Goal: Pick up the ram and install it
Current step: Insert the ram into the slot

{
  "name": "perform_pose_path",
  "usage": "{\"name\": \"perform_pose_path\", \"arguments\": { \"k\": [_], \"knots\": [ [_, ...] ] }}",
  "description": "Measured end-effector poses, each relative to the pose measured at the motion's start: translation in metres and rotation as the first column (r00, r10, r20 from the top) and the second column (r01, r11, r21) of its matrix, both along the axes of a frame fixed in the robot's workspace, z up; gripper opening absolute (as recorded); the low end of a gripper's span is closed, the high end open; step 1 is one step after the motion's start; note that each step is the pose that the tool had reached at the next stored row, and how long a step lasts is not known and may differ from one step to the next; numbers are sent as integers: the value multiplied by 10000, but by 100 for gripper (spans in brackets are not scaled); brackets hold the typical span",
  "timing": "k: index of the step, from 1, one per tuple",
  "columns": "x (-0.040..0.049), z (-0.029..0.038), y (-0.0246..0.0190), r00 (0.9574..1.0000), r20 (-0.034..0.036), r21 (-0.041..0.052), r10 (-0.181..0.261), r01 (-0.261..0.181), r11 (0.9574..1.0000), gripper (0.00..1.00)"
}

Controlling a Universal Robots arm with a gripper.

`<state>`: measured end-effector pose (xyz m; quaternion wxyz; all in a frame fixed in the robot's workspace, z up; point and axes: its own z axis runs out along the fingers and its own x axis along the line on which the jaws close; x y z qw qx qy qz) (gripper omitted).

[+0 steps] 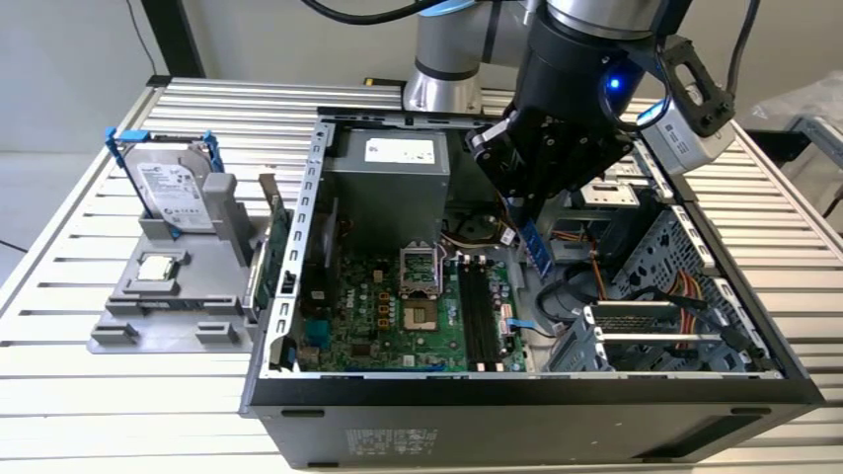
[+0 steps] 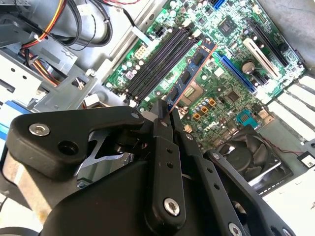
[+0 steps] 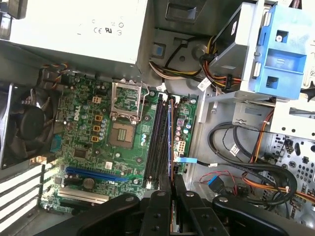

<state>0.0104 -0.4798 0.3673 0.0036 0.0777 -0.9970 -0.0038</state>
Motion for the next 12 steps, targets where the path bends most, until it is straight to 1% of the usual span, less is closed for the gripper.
{"name": "perform_pose_path", "arguments": {
  "k": [3,4,7,9,12],
  "knots": [
    [0,0,0,10000,0,0,-6,6,10000,0],
    [0,-2,0,10000,0,0,-74,74,10000,0],
    [0,-9,0,9985,0,0,-549,549,9985,0],
    [0,-16,0,9961,0,0,-887,887,9961,0],
    [0,-25,0,9926,0,0,-1214,1214,9926,0]
  ]
}}
